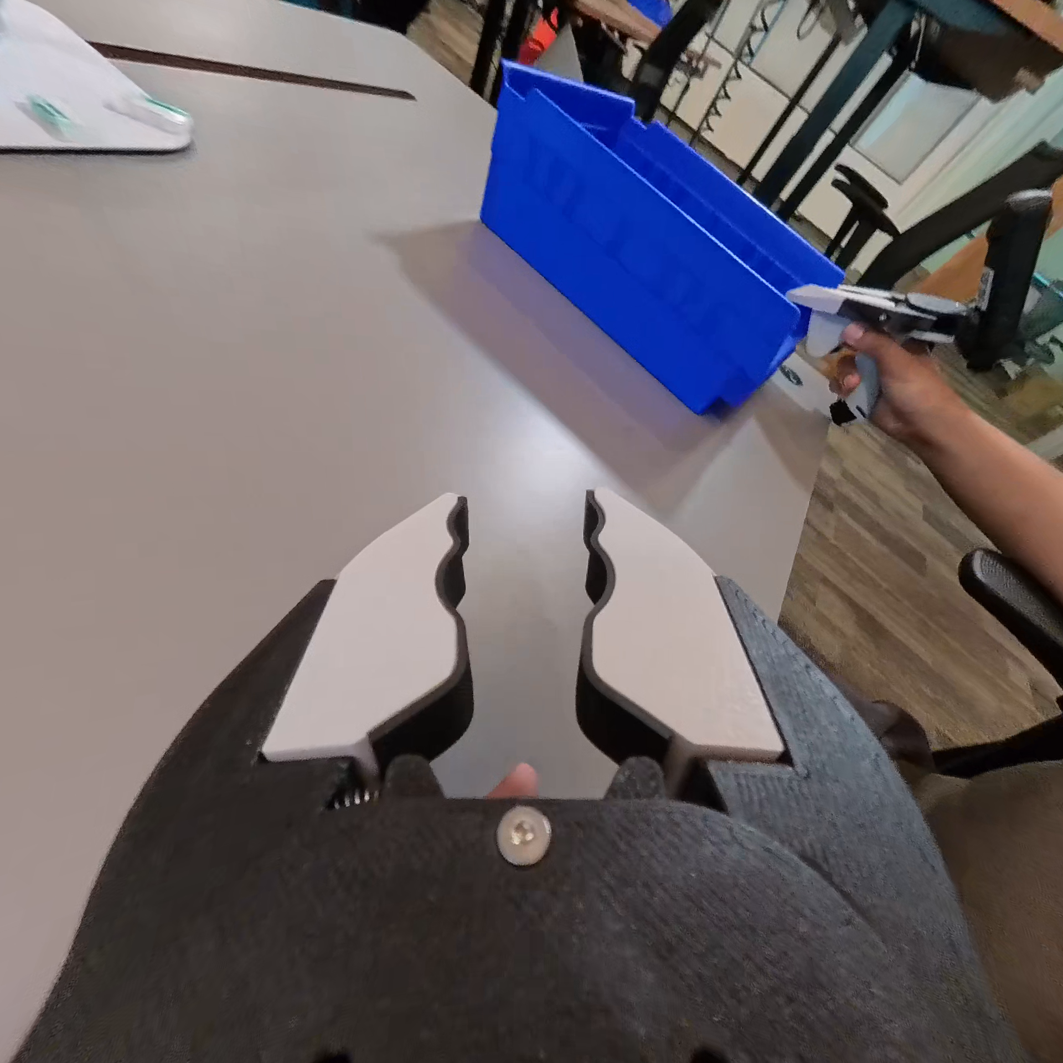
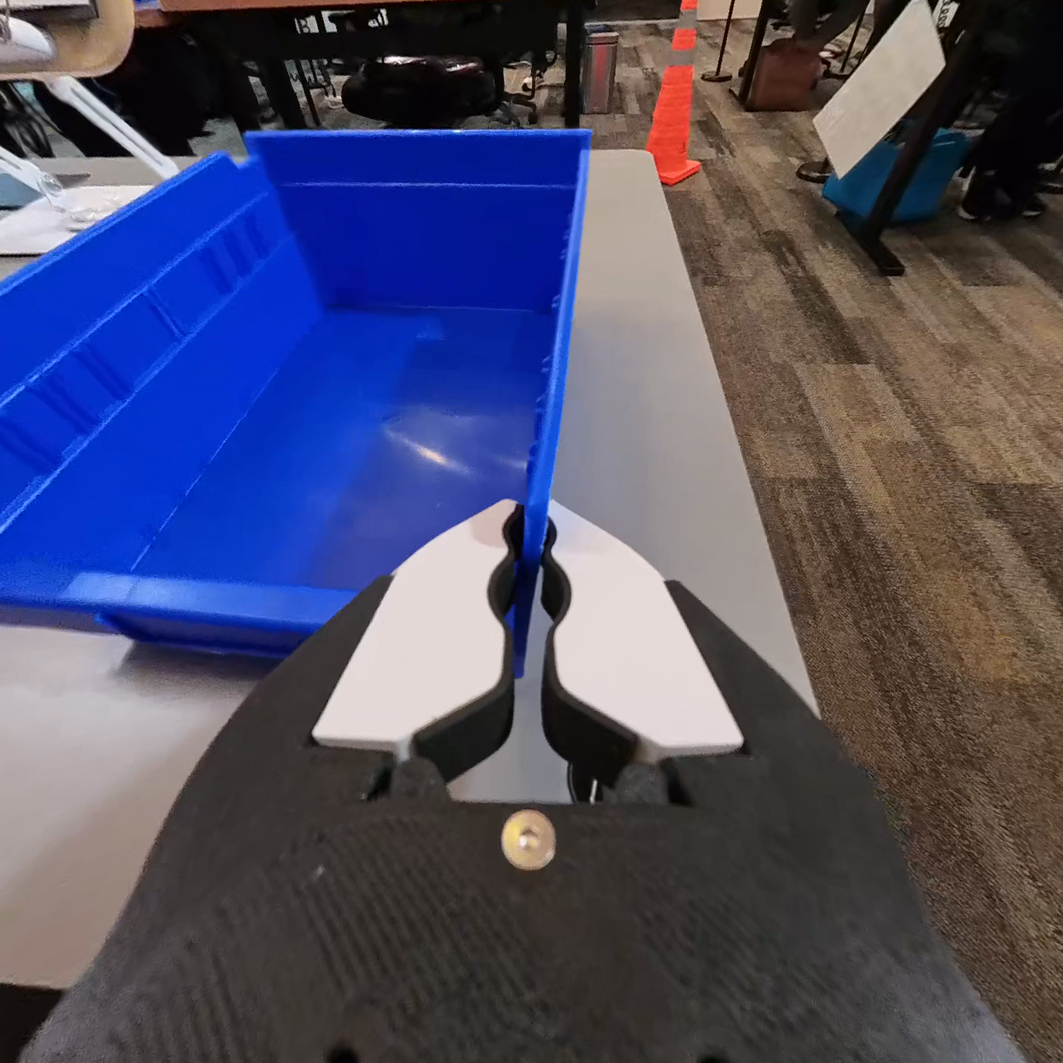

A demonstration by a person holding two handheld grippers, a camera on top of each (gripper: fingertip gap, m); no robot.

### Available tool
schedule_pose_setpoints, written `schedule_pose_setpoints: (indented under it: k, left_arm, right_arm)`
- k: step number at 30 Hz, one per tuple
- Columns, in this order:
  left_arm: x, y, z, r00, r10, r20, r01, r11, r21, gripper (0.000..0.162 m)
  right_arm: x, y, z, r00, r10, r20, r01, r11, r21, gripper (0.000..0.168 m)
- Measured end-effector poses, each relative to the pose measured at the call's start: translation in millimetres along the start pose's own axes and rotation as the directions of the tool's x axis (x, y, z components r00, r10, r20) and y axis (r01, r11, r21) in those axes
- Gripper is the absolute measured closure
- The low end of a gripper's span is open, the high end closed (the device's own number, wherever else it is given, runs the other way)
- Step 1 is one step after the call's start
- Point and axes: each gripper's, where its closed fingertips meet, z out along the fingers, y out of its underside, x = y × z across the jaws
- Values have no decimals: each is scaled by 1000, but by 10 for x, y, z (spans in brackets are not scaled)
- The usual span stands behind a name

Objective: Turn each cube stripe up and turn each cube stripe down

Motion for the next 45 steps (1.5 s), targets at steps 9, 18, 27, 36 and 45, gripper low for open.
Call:
schedule_pose_setpoints:
  k: [9,18,27,36,45]
  left_arm:
    - [-299,-197,-452,986,-49,161,18,982,187,112]
    - [-1245,-434,-1703,678,-122,725,-187,925,331,100]
    - [-2091,-191,-2464,439,-175,882,-136,957,257,124]
    - [-1991,-107,-2576,487,-46,872,-126,985,122,155]
    - [-1482,193,-2670,490,-51,870,-82,991,104,155]
  right_arm:
    - [-28,-698,-216,976,-111,-186,140,978,153,130]
    - [-1909,-1760,-382,953,-290,84,213,843,493,136]
    - [-4390,-705,-113,585,-112,803,-60,982,181,133]
    - [-4455,-444,-122,608,-442,660,253,895,366,152]
    - [-4692,-496,-7,537,-234,810,96,971,217,152]
